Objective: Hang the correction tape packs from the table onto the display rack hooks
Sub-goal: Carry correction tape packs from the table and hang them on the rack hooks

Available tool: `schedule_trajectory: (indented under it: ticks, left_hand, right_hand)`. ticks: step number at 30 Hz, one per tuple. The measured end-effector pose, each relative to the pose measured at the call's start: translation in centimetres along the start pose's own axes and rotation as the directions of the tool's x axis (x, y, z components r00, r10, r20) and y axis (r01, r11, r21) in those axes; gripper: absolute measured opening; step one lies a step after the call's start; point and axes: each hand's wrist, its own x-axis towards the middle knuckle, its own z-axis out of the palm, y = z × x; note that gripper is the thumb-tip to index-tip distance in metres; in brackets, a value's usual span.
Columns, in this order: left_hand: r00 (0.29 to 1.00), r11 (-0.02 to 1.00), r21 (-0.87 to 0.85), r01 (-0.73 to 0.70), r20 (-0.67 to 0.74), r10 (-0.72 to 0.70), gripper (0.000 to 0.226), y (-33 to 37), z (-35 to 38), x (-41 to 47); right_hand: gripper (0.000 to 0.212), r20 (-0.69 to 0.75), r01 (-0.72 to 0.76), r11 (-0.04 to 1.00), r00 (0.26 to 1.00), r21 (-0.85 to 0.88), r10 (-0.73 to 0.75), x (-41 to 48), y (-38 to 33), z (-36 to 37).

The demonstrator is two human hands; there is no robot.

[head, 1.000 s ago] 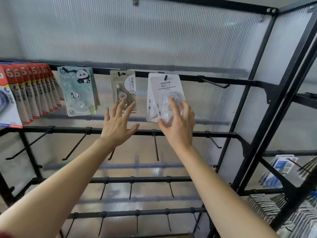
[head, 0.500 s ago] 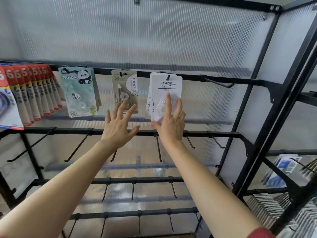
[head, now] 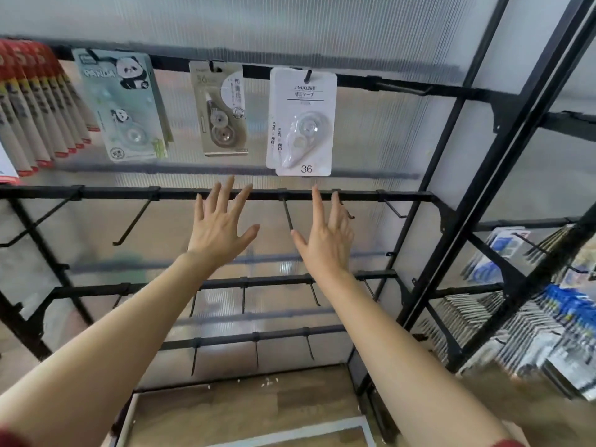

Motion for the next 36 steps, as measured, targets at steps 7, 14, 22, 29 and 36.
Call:
schedule_trajectory:
  ticks: [7, 14, 22, 29, 36]
  left_hand:
    - [0.997, 1.000, -0.021, -0.005, 0.074, 0.007, 0.075, 2.0, 2.4, -5.3]
    - [0.988, 0.997, 0.008, 0.075, 0.138, -0.076, 0.074, 4.9, 3.1, -11.9]
    - [0.933, 0.969, -0.002, 0.246, 0.273, -0.236, 0.074, 9.8, 3.2, -24.9]
    - [0.836, 0.878, 0.017, 0.478, 0.299, -0.461, 0.075, 11.0, 1.4, -37.6]
    - [0.683, 0.735, 0.115, 0.668, 0.298, -0.667, 0.075, 9.2, -2.5, -50.6]
  right_hand:
    - [0.078, 0.158, -0.025, 0.999, 0.987, -0.036, 0.030, -5.7, 2.6, 0.7]
    - [0.074, 0.278, -0.008, 0.999, 0.960, -0.042, 0.019, -12.3, 6.0, 1.1]
    - [0.074, 0.456, 0.070, 0.996, 0.890, -0.062, -0.034, -22.1, 9.6, -1.2]
    - [0.072, 0.652, 0.170, 0.985, 0.748, -0.008, -0.124, -30.6, 8.1, -2.4]
    - [0.073, 0.718, 0.379, 0.922, 0.621, 0.077, -0.315, -39.0, 1.9, -2.0]
